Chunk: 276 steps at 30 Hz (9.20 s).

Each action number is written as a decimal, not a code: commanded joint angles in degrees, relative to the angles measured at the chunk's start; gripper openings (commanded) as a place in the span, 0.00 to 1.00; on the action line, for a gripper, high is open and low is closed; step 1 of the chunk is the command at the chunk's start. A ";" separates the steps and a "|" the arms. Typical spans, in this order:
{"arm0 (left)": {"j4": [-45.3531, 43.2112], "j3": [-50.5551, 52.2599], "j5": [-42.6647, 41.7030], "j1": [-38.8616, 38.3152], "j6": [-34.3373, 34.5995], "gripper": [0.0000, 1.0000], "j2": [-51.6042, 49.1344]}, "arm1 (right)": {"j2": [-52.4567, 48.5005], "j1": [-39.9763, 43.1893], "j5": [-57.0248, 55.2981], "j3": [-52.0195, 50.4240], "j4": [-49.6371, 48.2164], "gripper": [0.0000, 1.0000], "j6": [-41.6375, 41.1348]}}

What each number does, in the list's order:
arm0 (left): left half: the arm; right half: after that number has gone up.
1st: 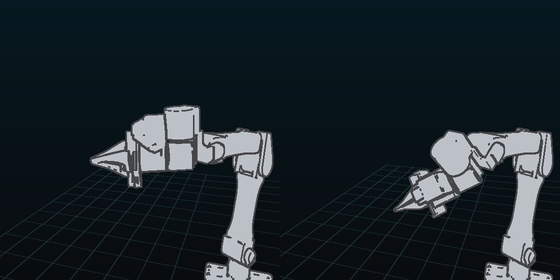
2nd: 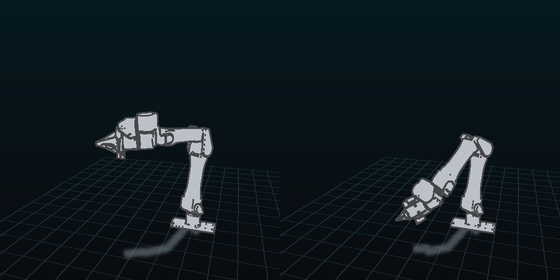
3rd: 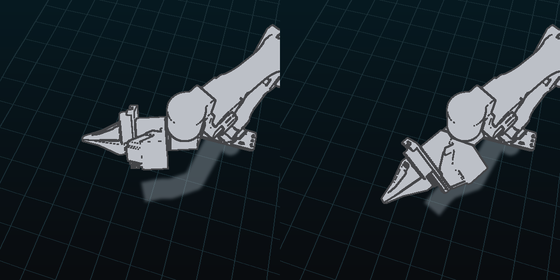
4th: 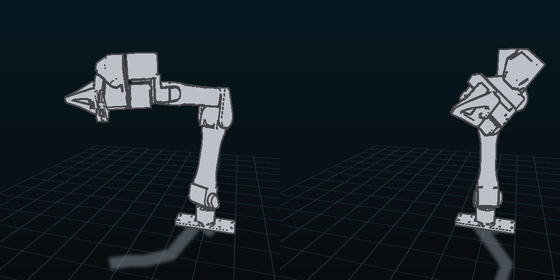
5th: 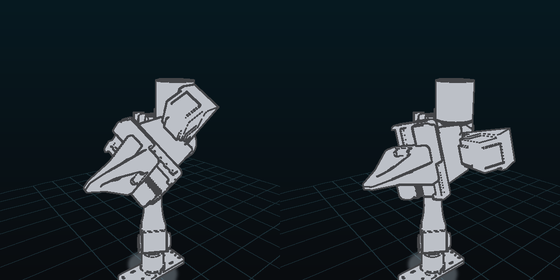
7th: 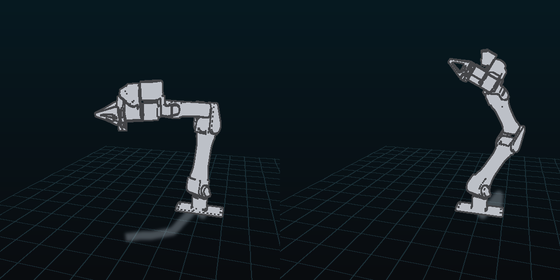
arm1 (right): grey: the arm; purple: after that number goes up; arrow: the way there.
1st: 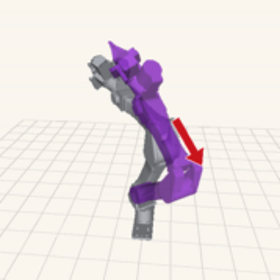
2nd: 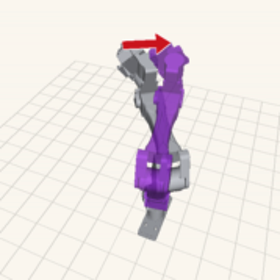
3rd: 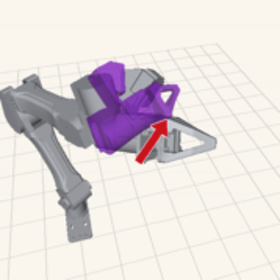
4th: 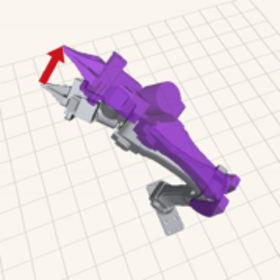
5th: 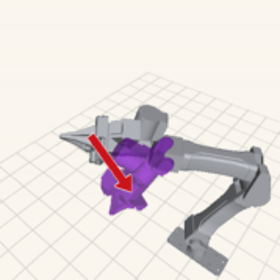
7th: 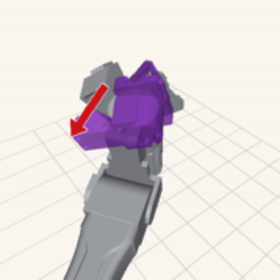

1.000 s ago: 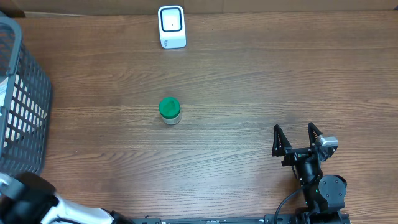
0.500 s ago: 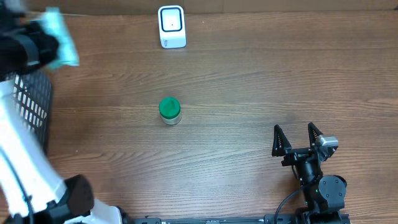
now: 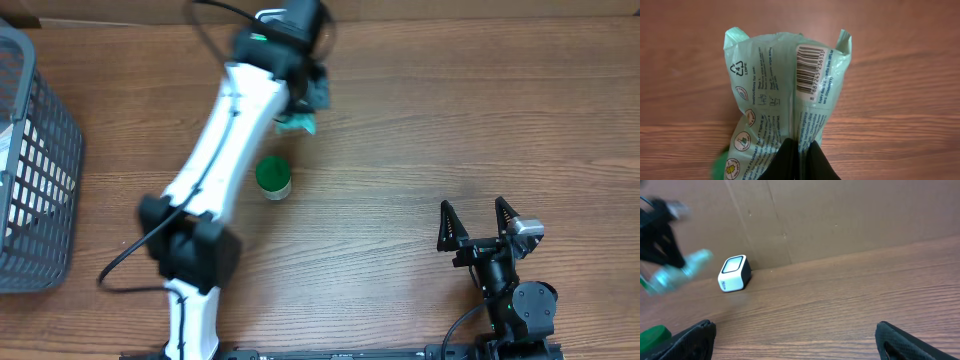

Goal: Scan the item barcode
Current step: 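Hold the green pack's barcode up to the scanner, then place the green pack on the table beside the jar, then reach into the basket and grasp the Kleenex tissue pack with left gripper, then hold the Kleenex pack's barcode up to the scanner, then drop the Kleenex pack on the table right of the green pack, then reach into the basket and grasp the orange Kleenex box with left gripper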

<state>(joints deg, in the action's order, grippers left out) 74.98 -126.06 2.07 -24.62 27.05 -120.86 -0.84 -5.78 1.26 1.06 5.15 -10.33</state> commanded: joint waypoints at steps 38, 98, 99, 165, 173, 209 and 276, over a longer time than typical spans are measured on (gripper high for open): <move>21.81 -22.64 3.43 42.45 -3.98 0.57 18.01 | 0.46 -0.37 0.13 -0.59 -0.35 1.00 -0.11; -35.36 28.11 14.71 75.34 -30.03 0.63 -4.11 | 0.46 -0.37 0.13 -0.59 -0.35 1.00 -0.11; -35.36 28.11 14.69 75.41 -30.03 0.62 -4.37 | 0.46 -0.37 0.13 -0.59 -0.35 1.00 -0.11; -5.51 23.06 -0.42 5.07 -10.27 0.04 27.41 | 0.46 -0.37 0.13 -0.59 -0.35 1.00 -0.11; -10.14 23.06 -1.20 -4.61 -10.23 0.04 13.27 | 0.46 -0.37 0.13 -0.59 -0.35 1.00 -0.11; -1.68 4.48 -1.51 37.07 -9.05 0.70 24.72 | 0.46 -0.37 0.13 -0.59 -0.35 1.00 -0.11; -36.28 18.27 15.67 72.70 -49.92 0.04 -11.96 | 0.46 -0.37 0.13 -0.59 -0.35 1.00 -0.11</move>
<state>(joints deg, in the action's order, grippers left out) 38.13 -108.01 14.26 48.80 -26.57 -132.27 -0.84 -5.78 1.28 1.06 5.17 -10.31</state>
